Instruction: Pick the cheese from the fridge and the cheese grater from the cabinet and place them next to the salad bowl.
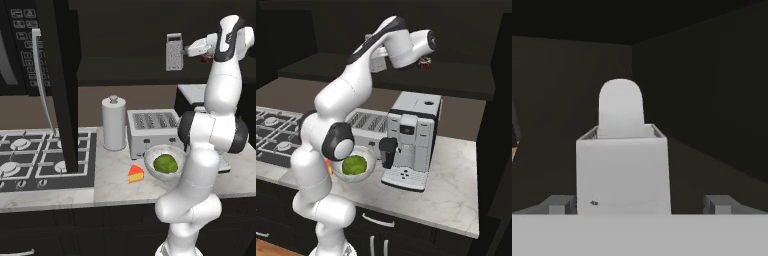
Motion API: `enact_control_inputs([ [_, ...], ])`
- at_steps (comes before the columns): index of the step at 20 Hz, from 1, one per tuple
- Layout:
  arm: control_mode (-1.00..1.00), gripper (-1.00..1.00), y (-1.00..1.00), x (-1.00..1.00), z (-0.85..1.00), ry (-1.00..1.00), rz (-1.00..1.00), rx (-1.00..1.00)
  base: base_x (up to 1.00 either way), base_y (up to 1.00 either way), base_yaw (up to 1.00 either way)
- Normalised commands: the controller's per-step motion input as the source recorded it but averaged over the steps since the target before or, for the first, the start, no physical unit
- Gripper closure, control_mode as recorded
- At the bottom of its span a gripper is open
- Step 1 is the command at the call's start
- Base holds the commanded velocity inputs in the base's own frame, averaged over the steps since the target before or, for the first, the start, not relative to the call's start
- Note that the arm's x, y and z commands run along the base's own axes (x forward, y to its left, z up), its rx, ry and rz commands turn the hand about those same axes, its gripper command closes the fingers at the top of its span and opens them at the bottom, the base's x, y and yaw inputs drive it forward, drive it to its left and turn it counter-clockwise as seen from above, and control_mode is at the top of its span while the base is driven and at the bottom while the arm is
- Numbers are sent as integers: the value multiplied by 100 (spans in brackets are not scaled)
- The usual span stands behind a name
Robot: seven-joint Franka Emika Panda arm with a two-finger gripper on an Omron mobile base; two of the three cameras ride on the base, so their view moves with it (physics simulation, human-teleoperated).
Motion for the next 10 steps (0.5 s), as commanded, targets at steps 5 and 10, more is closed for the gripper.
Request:
enact_control_inputs([
  [5, -100, -100, -9, -20, 0, -10, 0, 0, 0, 0, 0],
  [10, -100, -100, 0, 0, 0, -12, 0, 0, 0, 0, 0],
])
